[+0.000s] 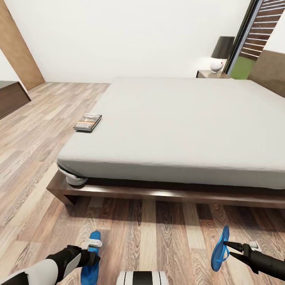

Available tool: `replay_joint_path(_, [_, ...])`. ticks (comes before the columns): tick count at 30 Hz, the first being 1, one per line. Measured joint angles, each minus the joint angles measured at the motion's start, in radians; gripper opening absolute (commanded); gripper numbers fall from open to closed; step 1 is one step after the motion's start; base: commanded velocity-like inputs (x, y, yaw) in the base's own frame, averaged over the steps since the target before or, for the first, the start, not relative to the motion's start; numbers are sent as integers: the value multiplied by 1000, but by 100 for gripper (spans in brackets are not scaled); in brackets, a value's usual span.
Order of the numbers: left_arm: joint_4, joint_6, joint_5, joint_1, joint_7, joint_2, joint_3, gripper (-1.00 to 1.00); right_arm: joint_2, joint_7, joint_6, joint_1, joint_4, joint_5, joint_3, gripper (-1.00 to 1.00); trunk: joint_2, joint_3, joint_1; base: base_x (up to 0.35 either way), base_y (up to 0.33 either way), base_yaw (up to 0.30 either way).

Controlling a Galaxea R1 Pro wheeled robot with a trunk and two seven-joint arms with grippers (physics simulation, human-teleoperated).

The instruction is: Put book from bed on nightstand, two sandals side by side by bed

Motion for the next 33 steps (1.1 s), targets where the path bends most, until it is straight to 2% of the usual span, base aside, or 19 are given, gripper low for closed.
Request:
replay_joint_path(4, [-4,-4,0,0,40,-2,11,-100,0,1,1,0,0,0,0,-100,0,0,0,0,0,0])
replay_joint_path(7, [-70,1,2,0,62,-3,12,-100,0,1,1,0,0,0,0,-100,0,0,0,0,0,0])
replay_joint_path(10, [-115,5,-5,0,159,1,12,-100,-1,3,2,0,-1,-1,0,-100,0,0,0,0,0,0])
replay_joint_path(13, [-120,3,-7,0,193,3,15,-100,-1,3,3,0,-1,-1,0,-100,0,0,0,0,0,0])
replay_joint_path(20, [-121,0,-6,0,198,36,15,-100,-1,3,1,0,-1,-1,0,-100,0,0,0,0,0,0])
replay_joint_path(30, [-134,-4,-5,0,202,30,18,-100,0,2,1,0,-1,-1,0,-100,0,0,0,0,0,0])
replay_joint_path(33, [-135,-5,-5,0,203,26,21,-100,0,2,1,0,-1,0,1,-100,-1,-11,1,0,0,0])
